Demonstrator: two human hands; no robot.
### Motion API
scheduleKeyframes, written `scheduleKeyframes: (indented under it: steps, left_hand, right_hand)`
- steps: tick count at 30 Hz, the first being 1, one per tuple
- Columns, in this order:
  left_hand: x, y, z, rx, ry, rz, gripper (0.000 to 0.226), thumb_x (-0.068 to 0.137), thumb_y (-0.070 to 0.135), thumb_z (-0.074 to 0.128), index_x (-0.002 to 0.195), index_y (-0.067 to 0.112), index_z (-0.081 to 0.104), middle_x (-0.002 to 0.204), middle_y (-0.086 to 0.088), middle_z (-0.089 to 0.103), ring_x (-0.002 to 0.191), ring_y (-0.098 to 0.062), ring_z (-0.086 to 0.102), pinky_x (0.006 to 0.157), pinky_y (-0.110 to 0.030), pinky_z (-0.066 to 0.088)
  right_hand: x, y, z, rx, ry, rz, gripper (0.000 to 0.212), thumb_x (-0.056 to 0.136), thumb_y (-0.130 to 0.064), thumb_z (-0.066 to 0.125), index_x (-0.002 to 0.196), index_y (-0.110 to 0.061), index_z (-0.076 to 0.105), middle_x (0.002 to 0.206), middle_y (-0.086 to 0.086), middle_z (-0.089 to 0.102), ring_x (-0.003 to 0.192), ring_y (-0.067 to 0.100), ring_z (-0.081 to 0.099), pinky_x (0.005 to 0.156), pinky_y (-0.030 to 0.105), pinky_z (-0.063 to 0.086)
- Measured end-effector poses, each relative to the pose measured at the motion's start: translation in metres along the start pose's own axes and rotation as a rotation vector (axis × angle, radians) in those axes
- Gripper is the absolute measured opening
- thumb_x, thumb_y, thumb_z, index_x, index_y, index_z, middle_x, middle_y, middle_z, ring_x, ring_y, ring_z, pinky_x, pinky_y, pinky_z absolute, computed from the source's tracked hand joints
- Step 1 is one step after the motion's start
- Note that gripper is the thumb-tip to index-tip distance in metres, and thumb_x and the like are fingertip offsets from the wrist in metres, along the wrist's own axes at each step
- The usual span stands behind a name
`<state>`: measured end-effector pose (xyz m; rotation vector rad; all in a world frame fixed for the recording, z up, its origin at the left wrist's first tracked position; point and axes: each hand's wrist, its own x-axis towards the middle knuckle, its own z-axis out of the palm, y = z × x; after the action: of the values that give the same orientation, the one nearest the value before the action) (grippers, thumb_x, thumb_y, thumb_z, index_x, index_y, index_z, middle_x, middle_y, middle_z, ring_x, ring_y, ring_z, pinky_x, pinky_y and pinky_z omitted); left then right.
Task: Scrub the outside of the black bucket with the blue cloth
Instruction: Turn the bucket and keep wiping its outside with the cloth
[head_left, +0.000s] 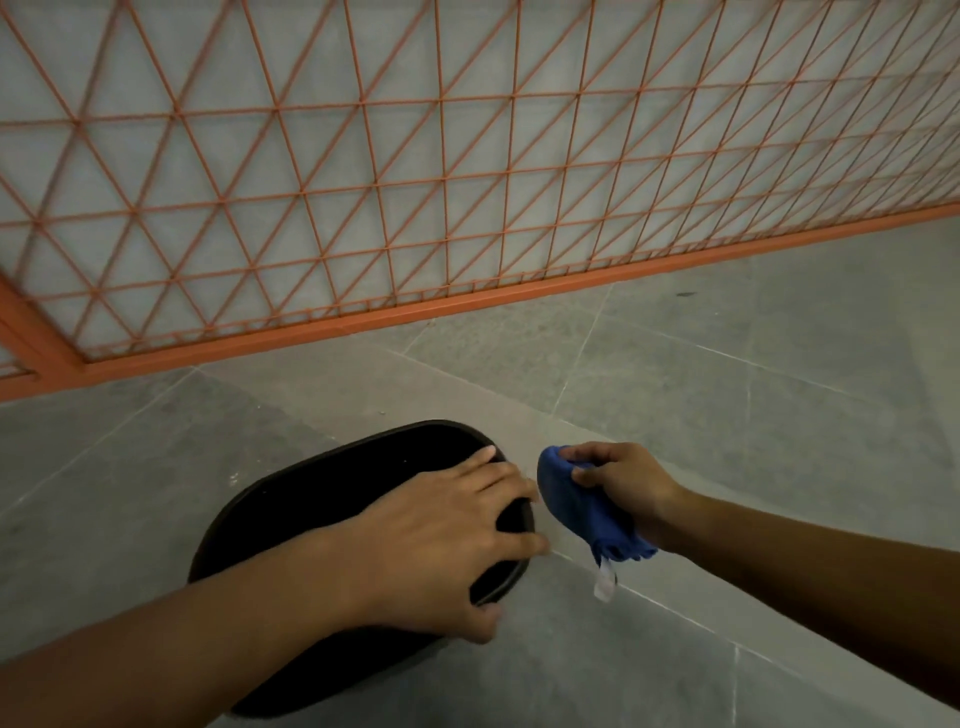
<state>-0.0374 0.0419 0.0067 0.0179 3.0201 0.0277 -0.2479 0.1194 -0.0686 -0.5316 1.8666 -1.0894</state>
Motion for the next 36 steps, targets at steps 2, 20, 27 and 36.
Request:
scheduleKeyframes:
  steps: [2,20,27,36]
  left_hand:
    - [0.001,0.000,-0.004,-0.023,-0.026,-0.071,0.059,0.079,0.054,0.053,0.135,0.037,0.042,0.149,0.000,0.024,0.139,-0.013,0.013,0.100,-0.021,-0.030]
    - [0.144,0.078,0.081,-1.717,0.764,-1.299,0.018,0.092,0.019,0.056,0.077,0.019,0.067,0.085,-0.008,0.072,0.088,-0.030,0.068,0.083,-0.048,0.053]
    - [0.157,0.069,0.126,-1.663,0.794,-1.438,0.015,0.092,0.017,0.056,0.082,0.021,0.067,0.083,0.000,0.071,0.084,-0.020,0.067,0.077,-0.038,0.053]
    - [0.171,0.035,0.175,-1.432,0.604,-1.581,0.011,0.092,0.018,0.056,0.097,0.017,0.066,0.091,-0.002,0.069,0.084,-0.018,0.063,0.066,-0.026,0.045]
  right_hand:
    - [-0.007,-0.002,-0.011,0.007,-0.008,0.002,0.026,0.084,0.002,0.055,0.087,-0.020,0.068,0.101,0.006,0.065,0.091,0.019,0.059,0.073,0.025,0.048]
    - [-0.027,0.021,-0.036,0.134,-0.063,-0.271,0.053,0.078,0.000,0.065,0.118,-0.033,0.054,0.116,-0.017,0.058,0.097,0.002,0.060,0.071,0.015,0.052]
    - [0.006,0.067,-0.031,-0.052,-0.115,0.018,0.027,0.086,-0.040,0.056,0.096,-0.015,0.057,0.096,0.002,0.065,0.075,0.007,0.061,0.060,0.014,0.046]
    - [0.078,0.092,-0.003,-0.320,0.228,-0.068,0.017,0.086,-0.024,0.056,0.075,-0.020,0.068,0.093,0.001,0.065,0.090,0.019,0.056,0.083,0.042,0.047]
